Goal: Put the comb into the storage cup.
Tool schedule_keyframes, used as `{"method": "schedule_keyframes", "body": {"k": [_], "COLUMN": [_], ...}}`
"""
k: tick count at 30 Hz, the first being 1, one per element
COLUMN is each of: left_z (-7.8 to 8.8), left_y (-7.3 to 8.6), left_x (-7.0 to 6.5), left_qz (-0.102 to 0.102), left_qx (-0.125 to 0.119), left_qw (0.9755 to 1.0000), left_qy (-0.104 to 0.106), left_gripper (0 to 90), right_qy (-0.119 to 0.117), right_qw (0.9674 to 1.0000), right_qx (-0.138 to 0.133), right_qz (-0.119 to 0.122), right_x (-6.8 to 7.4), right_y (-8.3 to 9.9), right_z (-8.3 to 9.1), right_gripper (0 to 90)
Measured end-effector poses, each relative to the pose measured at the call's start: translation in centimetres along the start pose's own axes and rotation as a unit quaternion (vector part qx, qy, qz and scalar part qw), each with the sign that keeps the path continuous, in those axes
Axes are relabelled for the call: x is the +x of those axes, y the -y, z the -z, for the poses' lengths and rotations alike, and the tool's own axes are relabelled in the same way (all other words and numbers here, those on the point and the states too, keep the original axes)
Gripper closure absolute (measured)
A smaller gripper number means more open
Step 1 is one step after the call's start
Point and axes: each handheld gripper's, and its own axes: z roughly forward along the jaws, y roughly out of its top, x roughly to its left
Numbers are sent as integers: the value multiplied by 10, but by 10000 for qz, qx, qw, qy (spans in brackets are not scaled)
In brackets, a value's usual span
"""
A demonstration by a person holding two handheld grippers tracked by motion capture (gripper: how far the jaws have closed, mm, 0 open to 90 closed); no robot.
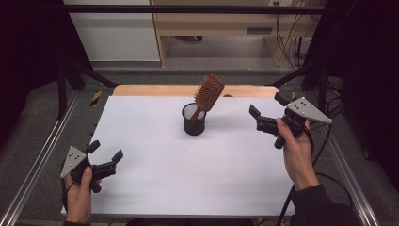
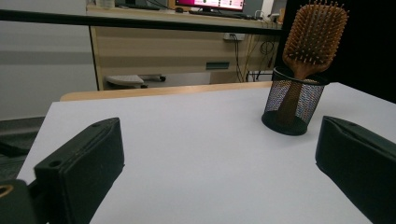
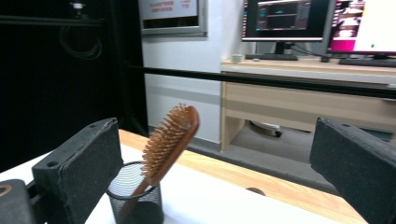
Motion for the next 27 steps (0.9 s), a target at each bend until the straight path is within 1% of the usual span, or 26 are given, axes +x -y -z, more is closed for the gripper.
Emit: {"method": "schedule_keyframes", "body": {"k": [3,6,9,14,16,18,27], "left_z": [1,1,1,0,1,1,4], "left_y": [0,-1,0,0,-1,-1,-1], "left_x": [-1,-1,-1,-3,-3,-3,-2], "left_qz": [-24,-42,-38,-51,-54,-51,11], "left_qx": [-14,-36,-16,-16,-32,-41,-119], "left_qw": [10000,10000,10000,10000,9999,9999,9998], "left_qy": [9,25,51,74,82,99,133], "left_gripper": [15,14,15,15,14,14,14], "right_qy": [76,56,47,97,101,89,112], "right_qw": [9999,9999,9999,9998,9998,9999,9998], "right_qx": [70,119,139,173,133,89,28], "right_qz": [0,17,-28,-52,-95,-84,-136], "right_x": [-2,-3,-3,-4,-5,-7,-14], "right_y": [3,8,14,22,25,28,41], "right_z": [5,9,14,23,27,32,49], "right_gripper": [30,30,29,28,31,40,31]}}
